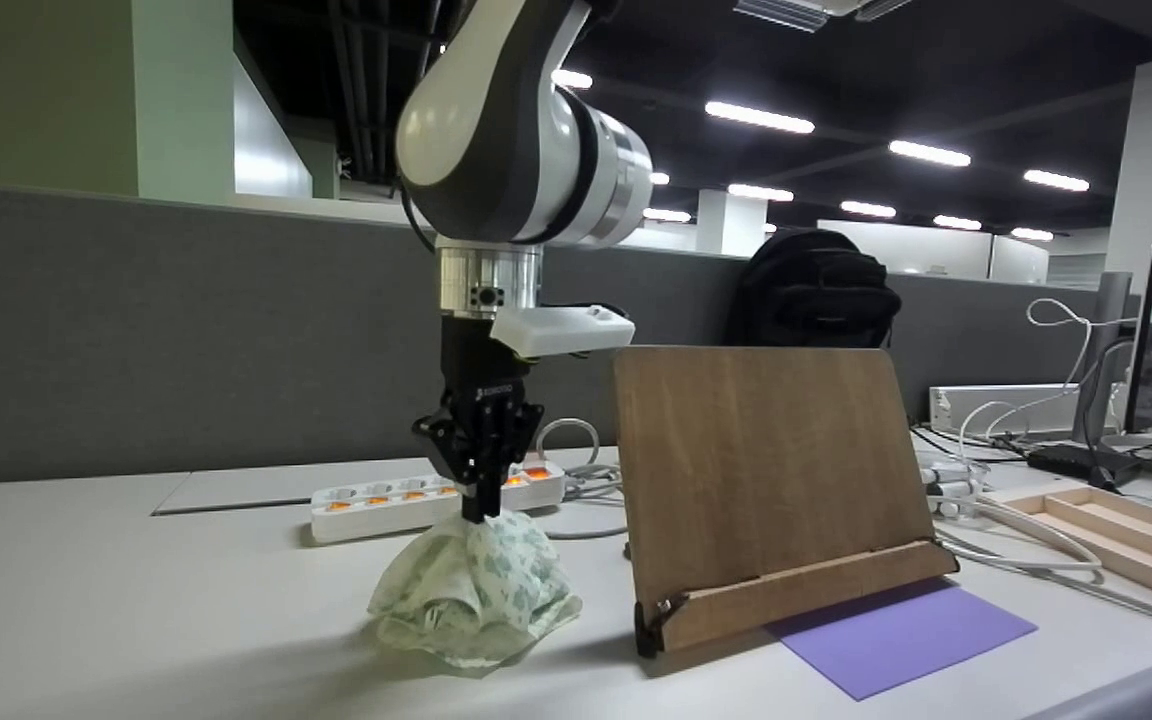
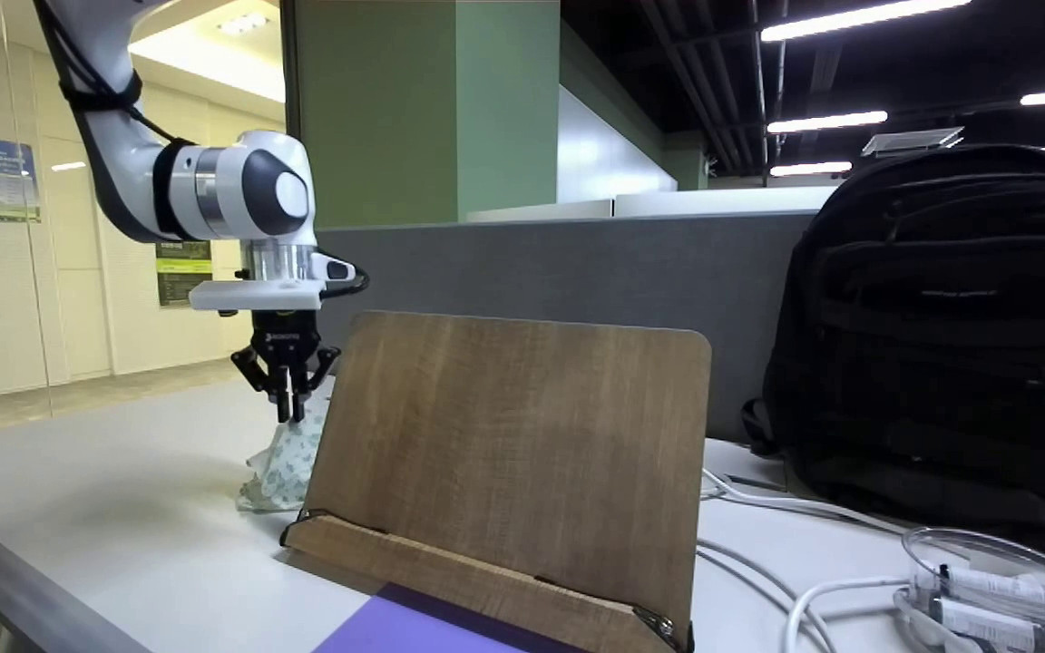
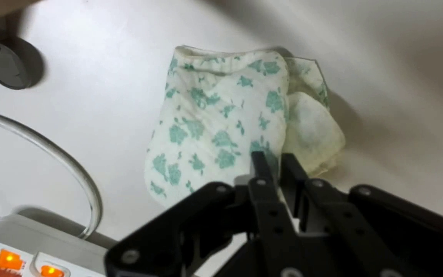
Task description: Put the cloth on the wooden board, then remove the cloth and put it on the table
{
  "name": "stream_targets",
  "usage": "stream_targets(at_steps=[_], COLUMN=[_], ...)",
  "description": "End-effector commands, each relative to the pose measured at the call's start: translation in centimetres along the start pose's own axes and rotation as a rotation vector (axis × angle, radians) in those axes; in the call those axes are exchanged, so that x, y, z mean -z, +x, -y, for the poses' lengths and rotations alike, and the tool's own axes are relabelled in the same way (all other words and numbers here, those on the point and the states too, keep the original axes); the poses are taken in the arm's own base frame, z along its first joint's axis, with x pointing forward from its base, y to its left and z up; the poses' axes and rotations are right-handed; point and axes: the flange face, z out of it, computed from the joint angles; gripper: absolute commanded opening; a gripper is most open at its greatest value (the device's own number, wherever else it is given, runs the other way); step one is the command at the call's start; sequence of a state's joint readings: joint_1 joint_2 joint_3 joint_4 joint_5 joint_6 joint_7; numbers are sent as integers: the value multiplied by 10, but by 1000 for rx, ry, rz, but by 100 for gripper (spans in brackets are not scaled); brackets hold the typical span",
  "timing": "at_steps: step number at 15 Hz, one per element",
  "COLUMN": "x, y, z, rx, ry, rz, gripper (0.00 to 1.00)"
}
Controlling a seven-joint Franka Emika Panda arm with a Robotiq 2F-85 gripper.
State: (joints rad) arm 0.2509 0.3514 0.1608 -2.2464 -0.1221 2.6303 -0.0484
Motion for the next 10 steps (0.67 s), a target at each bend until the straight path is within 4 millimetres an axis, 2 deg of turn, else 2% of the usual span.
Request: stream_targets(at_steps=[1, 4, 8, 10], x=[9, 34, 85, 113], y=[13, 19, 27, 27], z=[-2, -10, -18, -20], rx=[-117, -185, -229, -239], ry=[-38, -59, -86, -99], rz=[-5, -62, -156, -203], gripper=[47, 69, 95, 100])
